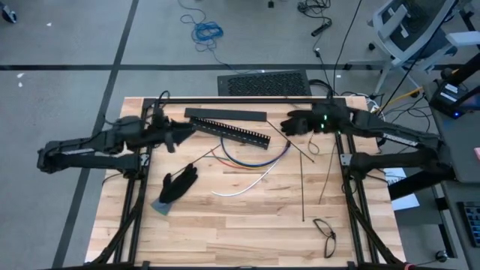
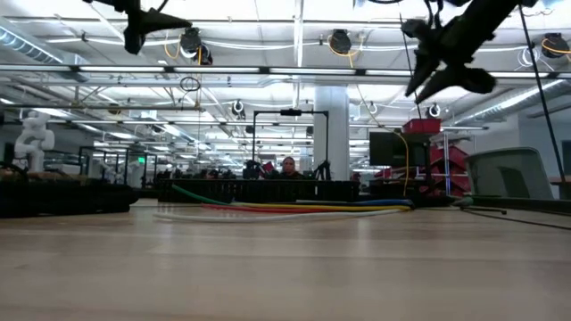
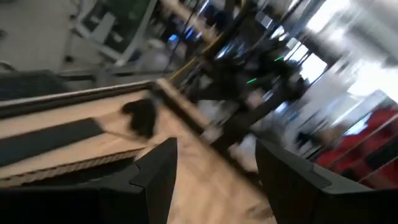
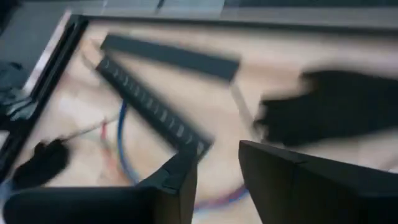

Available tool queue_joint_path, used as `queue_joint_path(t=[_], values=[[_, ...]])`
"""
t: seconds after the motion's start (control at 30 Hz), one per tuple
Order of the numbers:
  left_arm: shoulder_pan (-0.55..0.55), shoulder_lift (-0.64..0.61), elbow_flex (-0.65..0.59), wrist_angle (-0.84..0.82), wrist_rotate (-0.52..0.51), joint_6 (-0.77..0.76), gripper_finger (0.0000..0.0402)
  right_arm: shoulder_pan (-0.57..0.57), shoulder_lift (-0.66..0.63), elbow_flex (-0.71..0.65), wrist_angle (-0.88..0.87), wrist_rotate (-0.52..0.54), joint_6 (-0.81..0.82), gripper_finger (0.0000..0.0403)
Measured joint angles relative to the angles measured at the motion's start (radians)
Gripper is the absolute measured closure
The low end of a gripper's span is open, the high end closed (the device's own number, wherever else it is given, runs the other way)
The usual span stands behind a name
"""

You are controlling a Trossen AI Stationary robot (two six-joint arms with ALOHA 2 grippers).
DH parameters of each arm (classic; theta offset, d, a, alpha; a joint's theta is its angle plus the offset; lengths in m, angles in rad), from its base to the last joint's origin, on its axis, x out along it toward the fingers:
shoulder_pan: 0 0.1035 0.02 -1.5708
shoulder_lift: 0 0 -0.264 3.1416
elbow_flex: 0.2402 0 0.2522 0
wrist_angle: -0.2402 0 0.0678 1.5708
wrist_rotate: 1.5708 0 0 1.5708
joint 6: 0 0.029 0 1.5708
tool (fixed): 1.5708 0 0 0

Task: Ziptie cables
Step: Wrap the cable wires using a zip tie

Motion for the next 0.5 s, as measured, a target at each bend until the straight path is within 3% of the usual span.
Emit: queue_joint_path(t=[0.1,0.23,0.33,0.5], values=[[0.0,0.034,0.047,-0.094,-0.001,0.082,0.0189,0.192,0.022,-0.006,-0.103,0.097,0.176,0.0307],[0.001,0.049,0.098,-0.205,-0.025,0.158,0.0189,0.402,0.116,-0.041,-0.056,0.296,0.48,0.0306],[0.001,0.05,0.113,-0.217,-0.042,0.168,0.0189,0.475,0.245,-0.065,0.006,0.384,0.631,0.0296],[0.009,0.022,0.113,-0.253,-0.045,0.171,0.0189,0.477,0.489,-0.065,0.153,0.387,0.683,0.0265]])
